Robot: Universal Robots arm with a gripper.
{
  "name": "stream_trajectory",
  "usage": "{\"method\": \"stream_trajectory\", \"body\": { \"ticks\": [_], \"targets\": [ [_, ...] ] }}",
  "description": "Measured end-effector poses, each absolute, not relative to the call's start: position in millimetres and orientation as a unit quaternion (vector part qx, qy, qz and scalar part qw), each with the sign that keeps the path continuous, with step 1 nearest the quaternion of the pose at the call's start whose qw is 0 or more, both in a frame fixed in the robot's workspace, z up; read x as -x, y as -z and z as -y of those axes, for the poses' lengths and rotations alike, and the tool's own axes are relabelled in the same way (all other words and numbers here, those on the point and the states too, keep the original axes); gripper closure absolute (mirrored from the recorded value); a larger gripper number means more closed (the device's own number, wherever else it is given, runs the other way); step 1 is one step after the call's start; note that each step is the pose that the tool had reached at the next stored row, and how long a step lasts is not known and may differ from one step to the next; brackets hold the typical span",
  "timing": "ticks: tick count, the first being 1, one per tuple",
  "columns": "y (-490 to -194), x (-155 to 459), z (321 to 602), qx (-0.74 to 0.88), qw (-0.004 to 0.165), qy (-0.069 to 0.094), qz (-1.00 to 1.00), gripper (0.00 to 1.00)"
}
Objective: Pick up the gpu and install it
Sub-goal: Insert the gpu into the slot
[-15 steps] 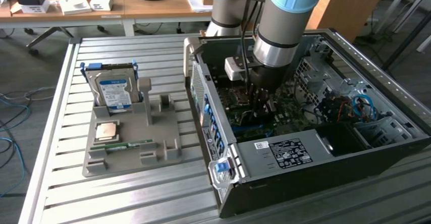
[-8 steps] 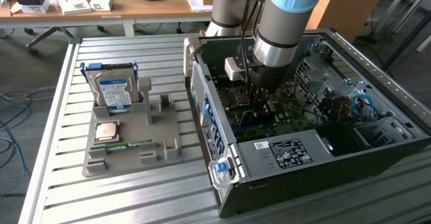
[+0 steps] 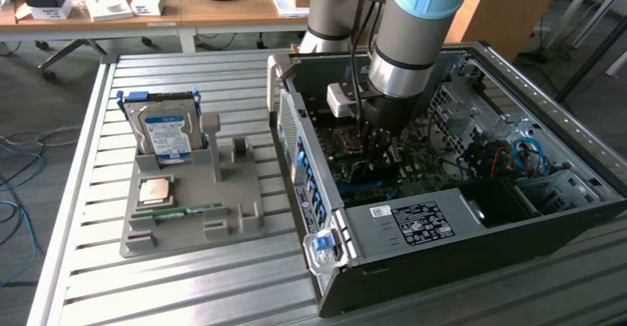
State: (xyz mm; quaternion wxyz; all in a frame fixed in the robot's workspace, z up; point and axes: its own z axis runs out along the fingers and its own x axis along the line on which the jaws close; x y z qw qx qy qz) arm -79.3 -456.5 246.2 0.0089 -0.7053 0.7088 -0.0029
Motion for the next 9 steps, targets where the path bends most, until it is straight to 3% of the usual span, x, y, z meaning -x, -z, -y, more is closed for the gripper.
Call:
{"method": "stream_trajectory", "body": {
  "ticks": [9],
  "targets": [
    [-246.2, 79.3, 456.5, 0.705, 0.009, 0.003, -0.709, 0.74]
  ]
}}
